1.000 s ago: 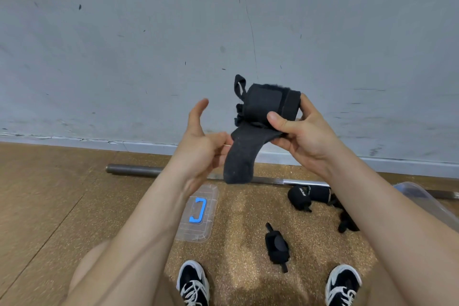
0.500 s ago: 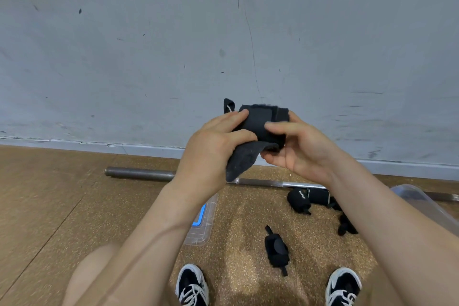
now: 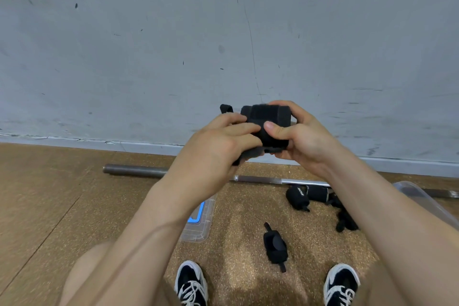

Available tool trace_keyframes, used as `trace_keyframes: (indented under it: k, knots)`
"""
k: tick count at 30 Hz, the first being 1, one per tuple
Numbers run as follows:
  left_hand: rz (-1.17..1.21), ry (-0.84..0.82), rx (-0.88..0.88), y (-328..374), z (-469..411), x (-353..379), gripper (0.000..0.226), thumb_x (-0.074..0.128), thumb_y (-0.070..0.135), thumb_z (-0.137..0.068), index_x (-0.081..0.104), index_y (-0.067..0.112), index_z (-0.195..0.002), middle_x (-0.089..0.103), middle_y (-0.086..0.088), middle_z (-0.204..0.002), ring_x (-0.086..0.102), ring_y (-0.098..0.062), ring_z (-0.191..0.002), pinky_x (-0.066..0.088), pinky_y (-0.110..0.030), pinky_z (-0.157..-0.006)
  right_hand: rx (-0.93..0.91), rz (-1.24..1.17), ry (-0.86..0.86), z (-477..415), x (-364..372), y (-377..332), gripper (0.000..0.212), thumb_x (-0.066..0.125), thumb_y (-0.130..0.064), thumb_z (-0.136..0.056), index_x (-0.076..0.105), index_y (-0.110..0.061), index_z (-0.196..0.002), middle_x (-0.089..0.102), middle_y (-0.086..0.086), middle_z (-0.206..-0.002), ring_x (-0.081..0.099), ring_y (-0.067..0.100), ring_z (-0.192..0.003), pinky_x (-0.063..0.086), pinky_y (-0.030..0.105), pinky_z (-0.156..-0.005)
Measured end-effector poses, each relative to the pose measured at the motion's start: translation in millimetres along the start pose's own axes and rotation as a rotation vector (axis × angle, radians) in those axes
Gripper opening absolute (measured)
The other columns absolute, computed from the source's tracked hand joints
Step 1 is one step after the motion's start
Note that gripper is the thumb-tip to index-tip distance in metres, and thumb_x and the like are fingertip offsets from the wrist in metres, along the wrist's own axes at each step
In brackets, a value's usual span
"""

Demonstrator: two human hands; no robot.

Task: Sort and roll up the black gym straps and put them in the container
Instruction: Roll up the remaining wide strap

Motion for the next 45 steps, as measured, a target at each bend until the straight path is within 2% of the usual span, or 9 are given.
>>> trace_keyframes:
  k: [4,14,19,23,26,32,36,41,45]
  knots:
    - [-0.016,-0.01,0.056,5,1,2,0.028,0.076,-0.006,-0.068,0.074,0.012,-0.09,0.072,-0.003,-0.118,0.063,-0.042,-0.114,0.058,-0.042,-0.084,-0.039,0.045,-0.013,3,2,2,0.037,0.07,-0.002,-0.088,0.064,-0.025,-0.117,0.065,0.006,-0.098,0.067,0.022,-0.075,0.054,0.03,-0.059]
    - [0.072,0.06,-0.171,-14,0,-2,0.026,0.053,0.036,-0.09,0.074,0.021,-0.087,0.073,0.006,-0.085,0.069,-0.021,-0.077,0.053,-0.039,-0.059,-0.006,0.218,-0.212,16,11,1,0.04,0.059,0.003,-0.091,0.067,-0.03,-0.113,0.061,0.009,-0.114,0.067,0.026,-0.082,0.06,0.041,-0.07]
    - [0.209,0.098,-0.319,-21,1,-1,0.031,0.062,0.051,-0.081,0.079,0.025,-0.087,0.072,0.011,-0.08,0.067,-0.011,-0.076,0.053,-0.037,-0.066,0.075,0.173,-0.251,18,17,0,0.023,0.056,-0.035,-0.097,0.068,-0.026,-0.115,0.064,0.012,-0.117,0.072,0.026,-0.081,0.061,0.042,-0.07]
    - [0.458,0.153,-0.562,-32,2,-2,0.016,0.08,0.042,-0.071,0.08,0.028,-0.078,0.072,0.015,-0.074,0.067,-0.007,-0.076,0.054,-0.037,-0.072,-0.043,0.284,-0.252,25,23,0,0.047,0.078,-0.037,-0.066,0.068,-0.03,-0.111,0.066,-0.001,-0.105,0.073,0.019,-0.086,0.062,0.043,-0.068]
    - [0.6,0.156,-0.68,-36,2,-2,0.009,0.086,0.025,-0.072,0.077,0.027,-0.075,0.073,0.005,-0.074,0.069,-0.014,-0.075,0.056,-0.041,-0.073,-0.081,0.29,-0.235,25,26,0,0.044,0.081,-0.026,-0.07,0.065,-0.033,-0.111,0.064,-0.002,-0.104,0.074,0.018,-0.083,0.063,0.042,-0.067]
    - [0.672,0.072,-0.699,-36,2,0,0.023,0.087,0.016,-0.069,0.071,0.03,-0.077,0.069,0.011,-0.08,0.063,-0.001,-0.075,0.05,-0.019,-0.071,-0.115,0.412,-0.316,21,23,1,0.054,0.079,-0.033,-0.07,0.06,-0.035,-0.121,0.063,0.005,-0.118,0.072,0.02,-0.096,0.062,0.045,-0.077]
    - [0.85,-0.032,-0.851,-37,7,6,0.017,0.085,0.011,-0.07,0.073,0.015,-0.082,0.072,0.0,-0.07,0.069,-0.014,-0.065,0.058,-0.034,-0.063,-0.175,0.494,-0.348,20,22,1,0.058,0.079,-0.032,-0.07,0.056,-0.041,-0.122,0.065,-0.001,-0.121,0.066,0.011,-0.108,0.058,0.036,-0.091]
    - [0.917,0.065,-0.833,-36,4,12,0.029,0.087,0.005,-0.066,0.074,0.022,-0.086,0.074,0.007,-0.074,0.071,-0.009,-0.073,0.058,-0.024,-0.068,-0.216,0.561,-0.332,18,16,1,0.076,0.08,-0.018,-0.082,0.042,-0.035,-0.145,0.062,-0.008,-0.127,0.062,0.003,-0.114,0.051,0.021,-0.095]
    - [0.861,0.054,-0.81,-35,5,15,0.028,0.088,0.008,-0.066,0.073,0.018,-0.087,0.075,0.004,-0.083,0.071,-0.012,-0.078,0.059,-0.026,-0.07,-0.143,0.498,-0.29,19,12,-1,0.072,0.078,-0.04,-0.071,0.052,-0.037,-0.139,0.063,-0.014,-0.123,0.065,-0.003,-0.1,0.05,0.016,-0.08]
Point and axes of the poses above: each hand's wrist, its own z-axis away from the middle knuckle, its own x-axis out of the palm, y = z × x, the point moved 3 cm from there along -z, towards the middle knuckle
